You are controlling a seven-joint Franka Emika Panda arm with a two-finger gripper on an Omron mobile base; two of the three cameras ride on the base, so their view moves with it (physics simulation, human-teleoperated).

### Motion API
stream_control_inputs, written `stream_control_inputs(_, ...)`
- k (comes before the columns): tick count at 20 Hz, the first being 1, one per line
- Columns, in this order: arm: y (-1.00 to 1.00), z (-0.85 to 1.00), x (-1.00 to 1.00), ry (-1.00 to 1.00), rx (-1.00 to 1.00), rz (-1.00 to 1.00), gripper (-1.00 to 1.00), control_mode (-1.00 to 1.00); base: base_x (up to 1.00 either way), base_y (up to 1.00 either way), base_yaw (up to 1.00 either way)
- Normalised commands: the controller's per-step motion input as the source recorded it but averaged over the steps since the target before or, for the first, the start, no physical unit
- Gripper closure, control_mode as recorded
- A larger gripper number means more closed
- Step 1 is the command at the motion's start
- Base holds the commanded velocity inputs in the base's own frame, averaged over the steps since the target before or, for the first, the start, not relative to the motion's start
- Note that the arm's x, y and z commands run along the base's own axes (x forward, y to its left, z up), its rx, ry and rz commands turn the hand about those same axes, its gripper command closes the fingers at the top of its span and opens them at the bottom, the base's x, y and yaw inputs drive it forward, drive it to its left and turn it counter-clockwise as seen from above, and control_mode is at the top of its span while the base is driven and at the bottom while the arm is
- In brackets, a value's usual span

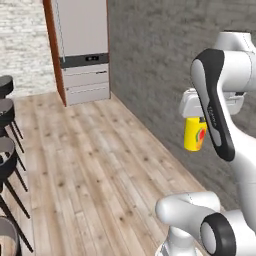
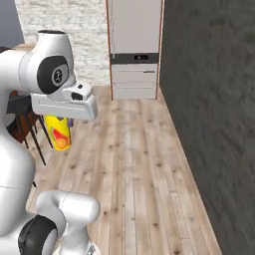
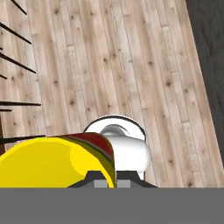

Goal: There is a tray on the dining counter. Grab the cup, mug, and pitcher and place them on the tray. The pitcher may be placed next to the tray if it cannot fit the tray.

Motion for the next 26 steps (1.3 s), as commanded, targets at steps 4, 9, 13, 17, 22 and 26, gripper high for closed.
stream_control_inputs(4,0.00,0.00,0.00,0.00,0.00,0.00,1.00,1.00,0.88,0.00,0.21)
stream_control_inputs(9,0.00,0.00,0.00,0.00,0.00,0.00,1.00,1.00,0.81,0.00,0.22)
stream_control_inputs(13,0.00,0.00,0.00,0.00,0.00,0.00,1.00,1.00,0.74,-0.08,0.36)
stream_control_inputs(17,0.00,0.00,0.00,0.00,0.00,0.00,1.00,1.00,0.06,-0.04,0.93)
stream_control_inputs(22,0.00,0.00,0.00,0.00,0.00,0.00,1.00,1.00,0.01,0.00,0.98)
stream_control_inputs(26,0.00,0.00,0.00,0.00,0.00,0.00,1.00,1.00,0.39,-0.13,0.86)
